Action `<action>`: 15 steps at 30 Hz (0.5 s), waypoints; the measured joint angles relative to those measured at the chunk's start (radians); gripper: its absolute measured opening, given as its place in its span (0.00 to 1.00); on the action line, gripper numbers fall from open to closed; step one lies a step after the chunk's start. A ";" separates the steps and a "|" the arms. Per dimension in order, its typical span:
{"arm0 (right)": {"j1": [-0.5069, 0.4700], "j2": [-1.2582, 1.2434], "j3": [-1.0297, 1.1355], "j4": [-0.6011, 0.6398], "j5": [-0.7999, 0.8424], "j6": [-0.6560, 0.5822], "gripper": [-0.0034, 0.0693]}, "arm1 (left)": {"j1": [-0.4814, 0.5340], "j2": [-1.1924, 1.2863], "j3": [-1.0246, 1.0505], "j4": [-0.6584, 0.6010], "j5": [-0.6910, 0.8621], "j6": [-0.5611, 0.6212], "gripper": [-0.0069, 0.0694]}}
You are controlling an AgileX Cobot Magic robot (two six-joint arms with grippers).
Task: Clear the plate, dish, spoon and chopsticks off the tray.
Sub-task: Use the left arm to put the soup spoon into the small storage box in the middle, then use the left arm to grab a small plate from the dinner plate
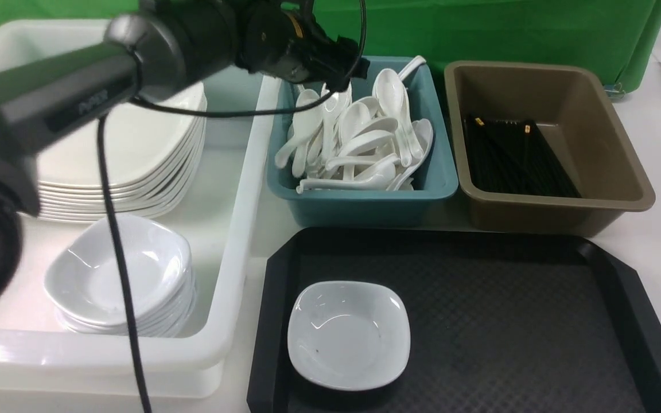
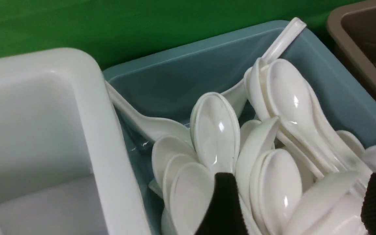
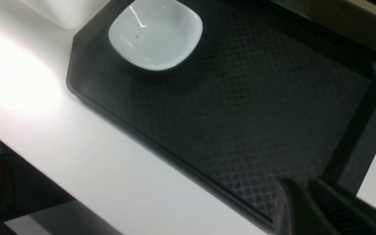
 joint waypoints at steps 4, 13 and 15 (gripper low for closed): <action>0.000 0.000 0.000 0.000 0.000 -0.014 0.17 | -0.043 -0.087 -0.004 -0.002 0.240 0.132 0.56; 0.000 0.000 0.000 0.001 0.000 -0.080 0.17 | -0.348 -0.311 0.413 -0.155 0.431 0.646 0.11; 0.000 0.000 0.000 0.001 0.000 -0.090 0.17 | -0.418 -0.335 0.534 -0.137 0.400 0.660 0.12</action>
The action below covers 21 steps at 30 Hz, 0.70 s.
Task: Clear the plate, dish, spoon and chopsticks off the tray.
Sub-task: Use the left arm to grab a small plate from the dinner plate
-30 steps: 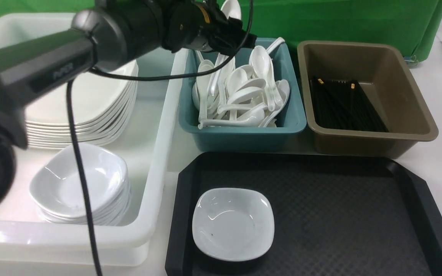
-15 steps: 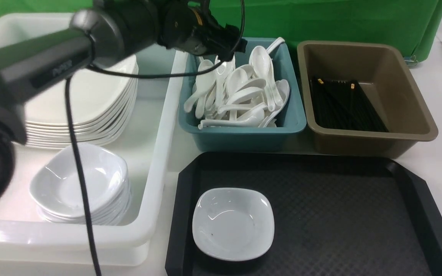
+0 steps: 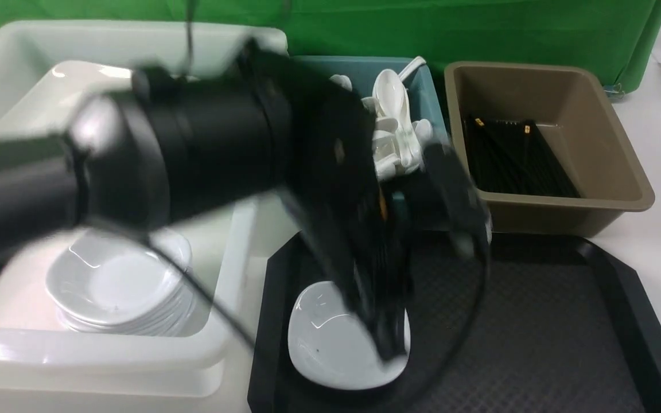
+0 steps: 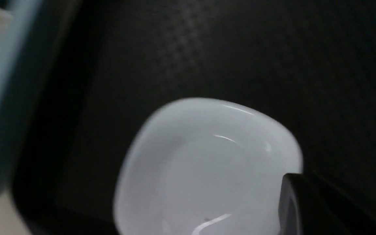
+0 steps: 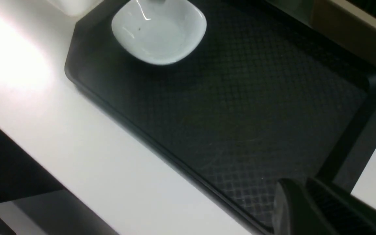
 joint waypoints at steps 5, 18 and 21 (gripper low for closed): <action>0.000 0.000 0.000 0.000 0.000 -0.003 0.17 | -0.070 0.011 0.152 0.047 -0.130 0.014 0.29; 0.000 0.000 0.000 0.007 0.002 -0.004 0.18 | -0.070 0.157 0.187 0.247 -0.370 -0.204 0.71; 0.000 0.000 0.000 0.009 0.002 -0.004 0.18 | -0.070 0.186 0.185 0.284 -0.377 -0.281 0.61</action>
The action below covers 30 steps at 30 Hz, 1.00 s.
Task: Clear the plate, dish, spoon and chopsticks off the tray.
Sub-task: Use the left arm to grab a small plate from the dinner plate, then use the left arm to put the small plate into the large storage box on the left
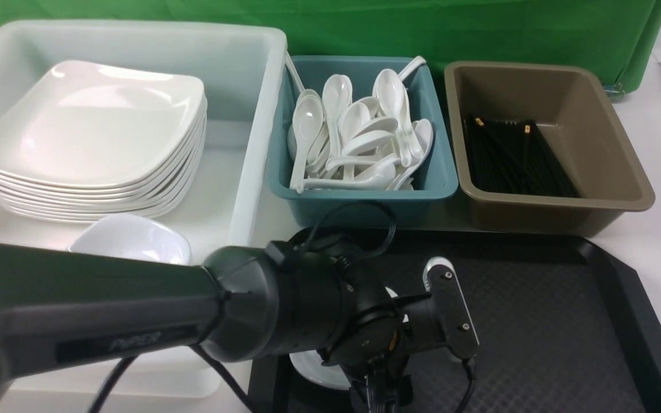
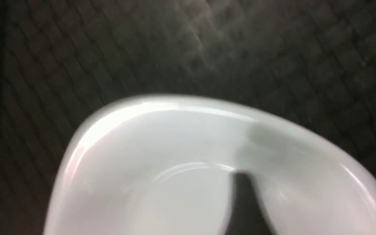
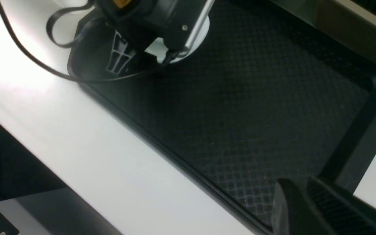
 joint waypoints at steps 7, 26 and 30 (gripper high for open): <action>0.000 0.000 0.000 0.001 0.000 0.000 0.20 | -0.002 -0.022 -0.007 -0.025 0.041 -0.039 0.29; 0.000 0.000 0.000 0.001 -0.147 0.012 0.19 | -0.145 -0.681 0.040 0.325 0.458 -0.183 0.11; 0.000 0.000 0.000 0.001 -0.164 0.013 0.19 | -0.068 -0.735 0.122 0.348 0.516 -0.183 0.11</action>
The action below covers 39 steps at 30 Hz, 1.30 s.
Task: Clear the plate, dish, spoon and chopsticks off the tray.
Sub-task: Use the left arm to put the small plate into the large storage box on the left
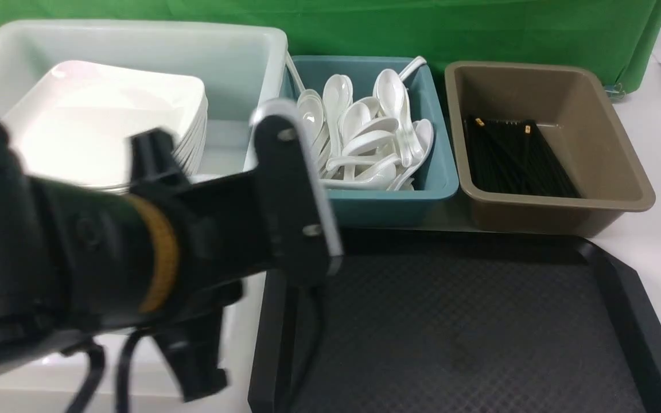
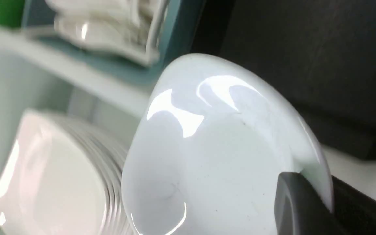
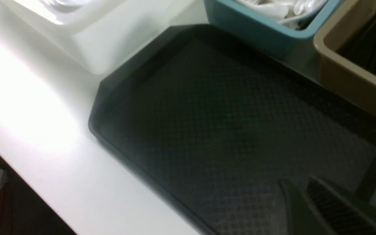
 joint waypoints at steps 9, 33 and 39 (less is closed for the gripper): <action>0.000 0.000 0.000 0.016 -0.001 0.001 0.19 | 0.390 -0.006 0.167 -0.136 -0.262 0.172 0.12; 0.000 0.000 0.000 0.064 0.088 -0.014 0.19 | 0.606 0.147 0.180 -0.354 -0.328 0.514 0.29; 0.000 0.000 0.000 0.066 0.094 -0.002 0.19 | 0.606 0.121 0.180 -0.401 -0.317 0.477 0.59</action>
